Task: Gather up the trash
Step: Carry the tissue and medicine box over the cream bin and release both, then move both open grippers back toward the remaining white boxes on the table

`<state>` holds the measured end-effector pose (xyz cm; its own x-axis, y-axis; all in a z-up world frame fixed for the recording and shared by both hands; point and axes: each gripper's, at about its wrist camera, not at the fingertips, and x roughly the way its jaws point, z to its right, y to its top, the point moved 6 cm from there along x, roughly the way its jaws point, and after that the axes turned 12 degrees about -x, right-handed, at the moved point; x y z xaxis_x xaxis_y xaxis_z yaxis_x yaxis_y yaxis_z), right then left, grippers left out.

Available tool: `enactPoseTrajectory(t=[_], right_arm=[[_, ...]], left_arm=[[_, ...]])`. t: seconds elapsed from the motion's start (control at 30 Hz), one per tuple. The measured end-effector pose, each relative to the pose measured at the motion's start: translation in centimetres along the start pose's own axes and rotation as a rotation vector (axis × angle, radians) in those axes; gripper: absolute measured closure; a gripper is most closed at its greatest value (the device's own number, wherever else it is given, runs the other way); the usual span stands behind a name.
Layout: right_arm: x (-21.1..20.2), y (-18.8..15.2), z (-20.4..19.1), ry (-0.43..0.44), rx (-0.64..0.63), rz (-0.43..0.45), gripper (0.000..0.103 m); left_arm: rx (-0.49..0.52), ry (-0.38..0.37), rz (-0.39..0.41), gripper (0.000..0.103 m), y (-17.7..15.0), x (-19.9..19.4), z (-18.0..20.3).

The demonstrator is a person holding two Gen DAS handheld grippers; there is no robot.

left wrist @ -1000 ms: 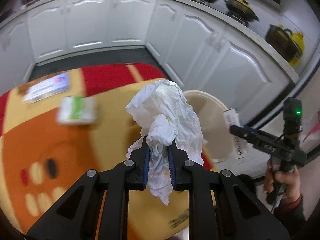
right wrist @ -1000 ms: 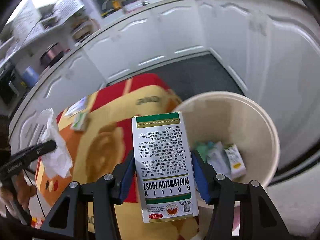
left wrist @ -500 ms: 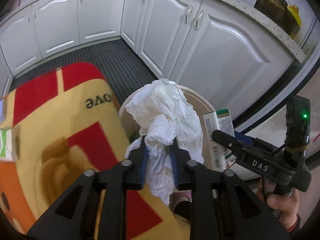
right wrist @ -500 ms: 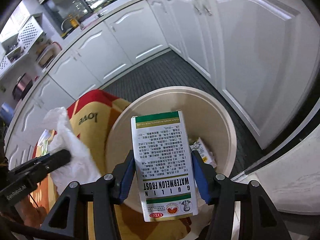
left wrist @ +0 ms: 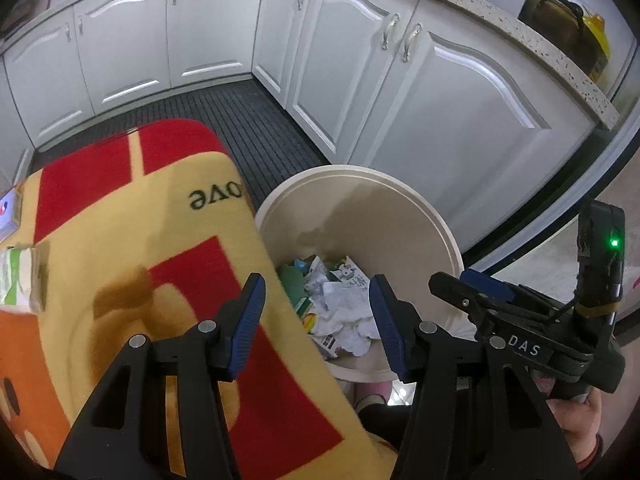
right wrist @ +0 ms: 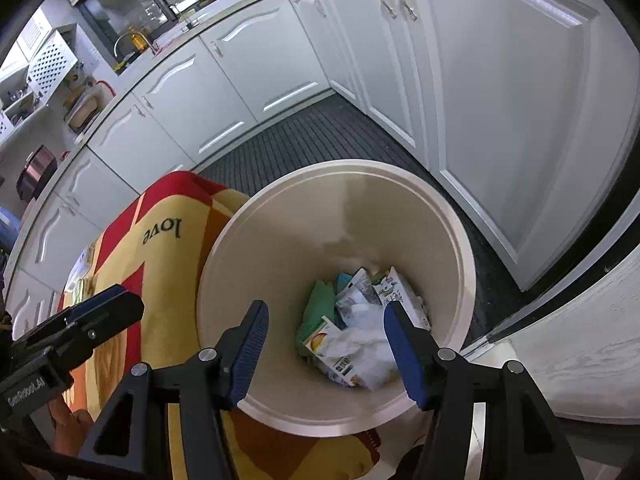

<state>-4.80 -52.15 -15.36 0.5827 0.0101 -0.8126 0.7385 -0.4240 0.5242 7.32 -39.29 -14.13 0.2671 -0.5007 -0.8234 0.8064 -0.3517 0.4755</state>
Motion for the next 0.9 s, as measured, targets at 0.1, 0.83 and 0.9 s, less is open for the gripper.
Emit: enactPoseTrajectory(t=[0.1,0.83,0.9], right_arm=[[-0.3,-0.1,-0.8,0.006,-0.014,0.004,0.045],[2.6,1.1,-17.5,0.249,-0.286,-0.049,0.037],[3.3,1.4,-19.6,0.267,-0.33,-0.058,0.032]], left_arm=[[-0.006,0.003,0.008,0.051,-0.1,-0.7,-0.6],[-0.274,0.281,0.098,0.051,0.6,-9.2,-23.5],[-0.302,0.305,0.109,0.051,1.1,-9.9,-25.9]])
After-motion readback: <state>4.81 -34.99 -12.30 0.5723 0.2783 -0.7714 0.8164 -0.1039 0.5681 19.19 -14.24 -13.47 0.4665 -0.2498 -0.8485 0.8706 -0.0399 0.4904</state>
